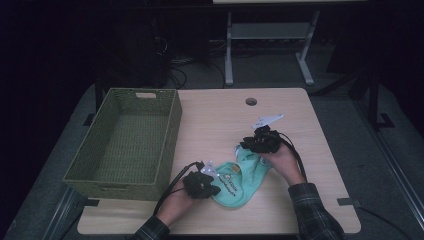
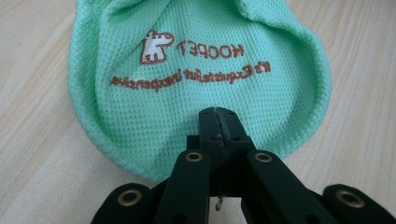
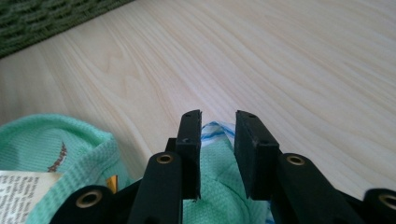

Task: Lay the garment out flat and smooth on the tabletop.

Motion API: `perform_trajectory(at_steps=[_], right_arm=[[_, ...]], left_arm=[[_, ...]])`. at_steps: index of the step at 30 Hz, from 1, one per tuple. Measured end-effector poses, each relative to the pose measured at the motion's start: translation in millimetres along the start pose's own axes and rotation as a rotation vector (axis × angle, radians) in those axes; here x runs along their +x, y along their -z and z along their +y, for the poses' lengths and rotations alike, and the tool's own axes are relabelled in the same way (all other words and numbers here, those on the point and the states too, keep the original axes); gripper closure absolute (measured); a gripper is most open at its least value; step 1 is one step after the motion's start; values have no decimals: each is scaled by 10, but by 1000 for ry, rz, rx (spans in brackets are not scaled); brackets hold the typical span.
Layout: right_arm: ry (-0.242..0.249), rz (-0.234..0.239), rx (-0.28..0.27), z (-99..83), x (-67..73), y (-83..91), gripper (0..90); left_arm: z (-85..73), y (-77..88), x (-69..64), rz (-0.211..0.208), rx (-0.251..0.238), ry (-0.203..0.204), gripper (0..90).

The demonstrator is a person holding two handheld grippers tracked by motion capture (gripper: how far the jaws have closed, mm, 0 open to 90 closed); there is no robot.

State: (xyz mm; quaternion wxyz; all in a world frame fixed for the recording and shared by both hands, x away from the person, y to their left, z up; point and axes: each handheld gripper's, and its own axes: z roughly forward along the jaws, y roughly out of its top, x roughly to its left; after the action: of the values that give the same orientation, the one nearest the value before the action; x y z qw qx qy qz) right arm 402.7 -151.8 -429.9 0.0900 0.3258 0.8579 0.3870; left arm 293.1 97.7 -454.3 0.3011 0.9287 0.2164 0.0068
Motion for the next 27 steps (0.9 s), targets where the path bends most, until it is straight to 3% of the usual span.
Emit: perform_trajectory(at_steps=[7, 15, 21, 27], right_arm=[[1, 11, 51, -25, 32, -164, 721], [12, -18, 138, -111, 29, -337, 705], [29, -46, 122, -137, 44, -343, 879], [20, -55, 113, -137, 51, -337, 900]], left_arm=[[-3, 1, 0, -3, 1, 6, 893], [-5, 1, 0, -2, 0, 7, 893], [-6, -2, -5, -2, -7, 16, 893], [-6, -2, -2, -2, -7, 14, 893]])
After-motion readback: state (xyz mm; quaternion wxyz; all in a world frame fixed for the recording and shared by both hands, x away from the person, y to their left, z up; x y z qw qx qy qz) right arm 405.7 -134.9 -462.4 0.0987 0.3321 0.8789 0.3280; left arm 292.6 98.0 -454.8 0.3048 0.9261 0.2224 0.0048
